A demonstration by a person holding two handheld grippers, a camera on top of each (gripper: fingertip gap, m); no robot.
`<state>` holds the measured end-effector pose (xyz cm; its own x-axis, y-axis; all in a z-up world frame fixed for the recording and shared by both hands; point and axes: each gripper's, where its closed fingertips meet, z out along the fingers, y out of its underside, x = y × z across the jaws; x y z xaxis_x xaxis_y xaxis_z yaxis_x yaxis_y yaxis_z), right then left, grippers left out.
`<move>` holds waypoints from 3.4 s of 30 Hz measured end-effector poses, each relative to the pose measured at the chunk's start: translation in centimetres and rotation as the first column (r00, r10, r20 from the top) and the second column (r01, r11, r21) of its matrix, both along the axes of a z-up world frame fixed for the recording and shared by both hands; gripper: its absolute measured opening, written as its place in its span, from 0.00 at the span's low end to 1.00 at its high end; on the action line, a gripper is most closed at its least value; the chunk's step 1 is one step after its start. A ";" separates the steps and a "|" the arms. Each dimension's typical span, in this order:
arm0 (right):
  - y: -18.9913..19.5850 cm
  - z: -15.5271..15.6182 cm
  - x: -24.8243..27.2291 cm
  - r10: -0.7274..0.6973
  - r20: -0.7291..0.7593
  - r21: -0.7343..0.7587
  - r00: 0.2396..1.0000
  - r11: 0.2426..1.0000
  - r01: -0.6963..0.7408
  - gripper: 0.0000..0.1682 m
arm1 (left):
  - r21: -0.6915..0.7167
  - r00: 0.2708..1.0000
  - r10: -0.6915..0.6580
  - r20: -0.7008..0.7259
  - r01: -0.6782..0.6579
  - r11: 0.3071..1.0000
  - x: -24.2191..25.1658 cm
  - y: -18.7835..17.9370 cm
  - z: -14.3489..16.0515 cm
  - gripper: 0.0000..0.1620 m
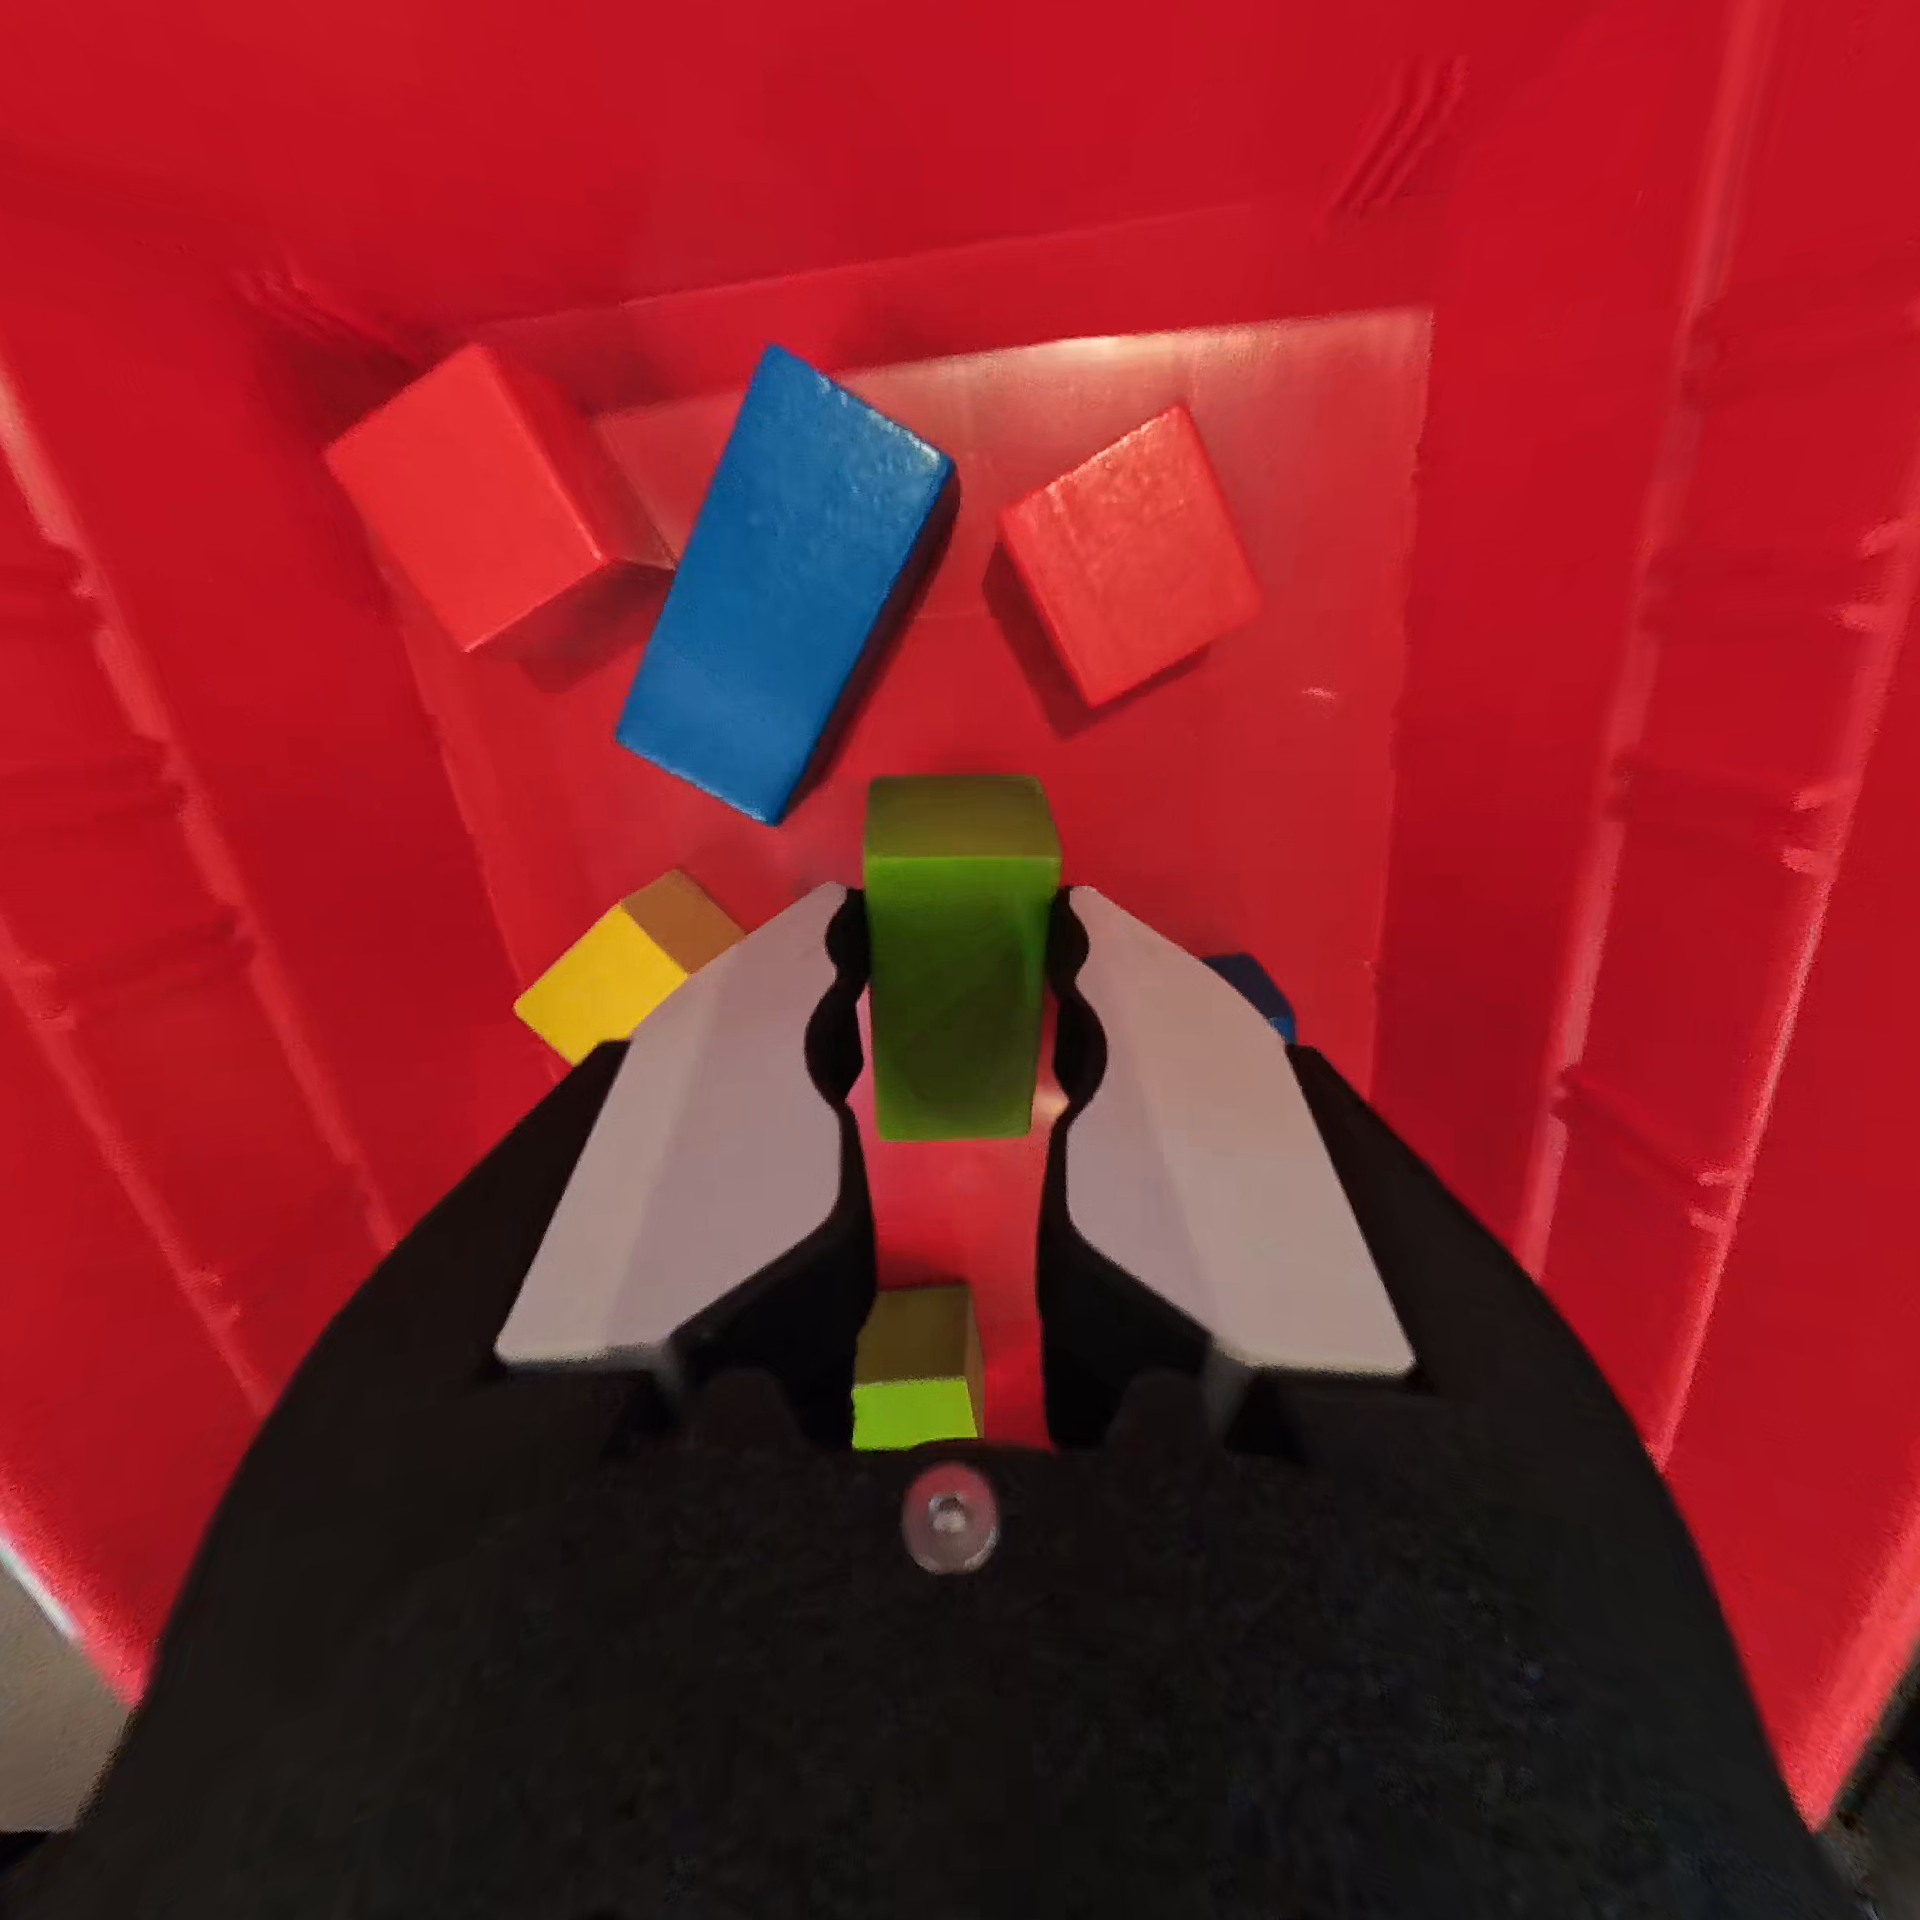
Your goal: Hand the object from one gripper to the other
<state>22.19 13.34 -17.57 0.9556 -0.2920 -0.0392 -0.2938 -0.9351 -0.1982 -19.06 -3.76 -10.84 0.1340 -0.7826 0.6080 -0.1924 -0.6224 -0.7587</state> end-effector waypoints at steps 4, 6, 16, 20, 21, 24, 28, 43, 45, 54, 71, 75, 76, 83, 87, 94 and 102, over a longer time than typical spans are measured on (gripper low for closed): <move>0.2 -0.6 0.4 -0.018 0.009 -0.029 1.000 0.999 0.018 0.20 | 0.006 1.000 -0.004 -0.016 0.004 1.000 -0.1 0.0 -0.3 0.30; 0.2 -0.9 0.4 -0.017 0.007 -0.043 1.000 0.999 0.017 0.20 | 0.007 1.000 -0.008 -0.020 0.008 1.000 -0.1 0.0 -0.4 0.30; -0.5 5.5 0.5 0.018 0.020 0.212 1.000 0.977 -0.022 0.30 | 0.006 1.000 -0.003 -0.031 0.003 1.000 -0.3 0.1 -0.6 0.30; -2.5 13.4 -1.6 0.092 0.129 0.645 0.987 0.749 -0.154 0.29 | 0.049 0.999 0.029 -0.041 -0.027 0.998 -0.7 0.7 -0.5 0.30; -3.6 14.6 -2.7 0.117 0.189 0.726 0.975 0.652 -0.219 0.30 | 0.068 0.998 0.040 -0.044 -0.037 0.997 -0.8 0.9 -0.4 0.30; -7.8 15.1 -5.9 0.106 0.346 0.830 0.932 0.429 -0.357 0.29 | 0.117 0.997 0.062 -0.049 -0.056 0.992 -1.0 1.3 -0.2 0.31; -12.7 10.4 -8.6 0.071 0.386 0.818 0.920 0.435 -0.377 0.29 | 0.150 0.995 0.083 -0.046 -0.075 0.986 -1.1 1.7 0.0 0.32; -15.3 7.0 -8.9 0.056 0.293 0.862 0.955 0.417 -0.289 0.26 | 0.258 0.966 0.223 -0.132 -0.184 0.948 -4.6 4.4 2.7 0.33; -15.2 6.7 -9.2 0.073 0.294 0.853 0.953 0.429 -0.296 0.26 | 0.317 0.930 0.320 -0.183 -0.252 0.914 -7.6 6.6 4.9 0.32; -14.4 6.4 -10.1 0.135 0.263 0.858 0.955 0.421 -0.296 0.25 | 0.233 0.490 0.518 -0.701 -0.530 0.815 -18.8 21.3 0.9 0.34; -15.5 5.6 -9.0 0.110 0.295 0.830 0.949 0.463 -0.312 0.25 | 0.107 0.292 0.308 -0.905 -0.545 0.831 -19.4 28.6 -7.2 0.21; -15.5 6.6 -9.9 0.127 0.286 0.850 0.950 0.425 -0.312 0.25 | 0.094 0.425 0.391 -0.817 -0.571 0.816 -20.9 27.3 -4.5 0.21; -15.4 7.0 -10.5 0.143 0.273 0.861 0.951 0.404 -0.308 0.25 | 0.068 0.505 0.410 -0.759 -0.565 0.822 -20.8 26.9 -3.2 0.21; -12.2 12.3 -19.4 0.437 0.296 0.899 0.849 0.173 -0.402 0.26 | -0.161 0.959 0.279 -0.054 -0.284 0.945 -14.1 20.5 9.6 0.21; -9.9 14.6 -27.5 0.620 0.454 0.833 0.640 -0.042 -0.551 0.29 | -0.270 0.974 0.068 0.216 -0.007 0.963 -7.3 15.6 13.6 0.21; -8.3 18.9 -35.9 0.669 0.599 0.763 0.439 -0.310 -0.568 0.34 | -0.473 0.897 -0.158 0.412 0.359 0.804 3.0 9.2 14.0 0.21; -8.0 18.9 -35.8 0.681 0.591 0.767 0.433 -0.308 -0.563 0.20 | -0.519 0.876 -0.209 0.435 0.433 0.737 6.5 7.1 12.3 0.21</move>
